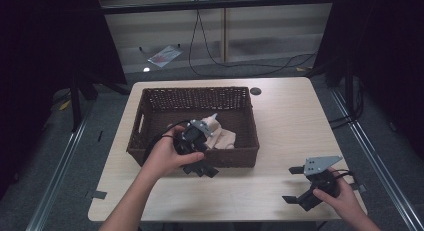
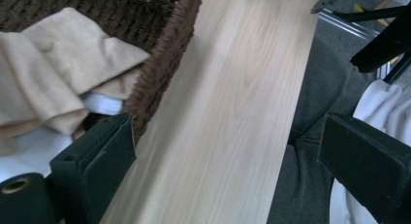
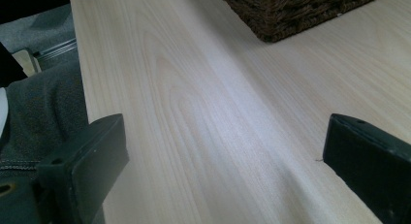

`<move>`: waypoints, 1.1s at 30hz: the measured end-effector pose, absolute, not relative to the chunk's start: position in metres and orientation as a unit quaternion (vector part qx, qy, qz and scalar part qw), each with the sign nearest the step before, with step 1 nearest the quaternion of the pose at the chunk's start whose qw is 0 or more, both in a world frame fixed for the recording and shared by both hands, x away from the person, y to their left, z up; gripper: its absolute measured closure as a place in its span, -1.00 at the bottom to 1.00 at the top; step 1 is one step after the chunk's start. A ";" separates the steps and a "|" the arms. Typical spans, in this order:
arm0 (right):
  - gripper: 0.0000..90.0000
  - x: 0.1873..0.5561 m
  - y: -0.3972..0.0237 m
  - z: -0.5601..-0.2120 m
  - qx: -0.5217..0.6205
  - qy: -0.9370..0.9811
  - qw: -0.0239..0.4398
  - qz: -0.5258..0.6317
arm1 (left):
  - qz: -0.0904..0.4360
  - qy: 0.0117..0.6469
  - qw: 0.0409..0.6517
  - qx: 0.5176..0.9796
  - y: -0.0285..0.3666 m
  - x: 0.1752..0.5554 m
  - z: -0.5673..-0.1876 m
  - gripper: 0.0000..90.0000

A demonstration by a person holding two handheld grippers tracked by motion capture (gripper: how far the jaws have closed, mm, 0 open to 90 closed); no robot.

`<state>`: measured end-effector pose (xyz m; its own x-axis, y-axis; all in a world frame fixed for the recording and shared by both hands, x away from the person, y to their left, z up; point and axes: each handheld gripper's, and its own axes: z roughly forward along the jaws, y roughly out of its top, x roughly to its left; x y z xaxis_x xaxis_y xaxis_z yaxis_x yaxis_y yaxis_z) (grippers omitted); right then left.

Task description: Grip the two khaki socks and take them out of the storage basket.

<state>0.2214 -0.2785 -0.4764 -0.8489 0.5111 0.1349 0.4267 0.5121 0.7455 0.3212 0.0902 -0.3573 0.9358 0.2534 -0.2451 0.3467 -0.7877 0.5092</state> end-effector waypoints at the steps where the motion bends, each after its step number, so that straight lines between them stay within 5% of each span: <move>1: -0.95 0.221 -0.279 -0.476 0.270 0.868 0.051 0.414 | -0.082 0.159 0.284 0.942 0.090 0.321 -0.357 -0.87; 33: -0.95 0.221 -0.278 -0.476 0.269 0.867 0.052 0.416 | -0.041 0.263 0.257 0.929 0.093 0.405 -0.365 -0.85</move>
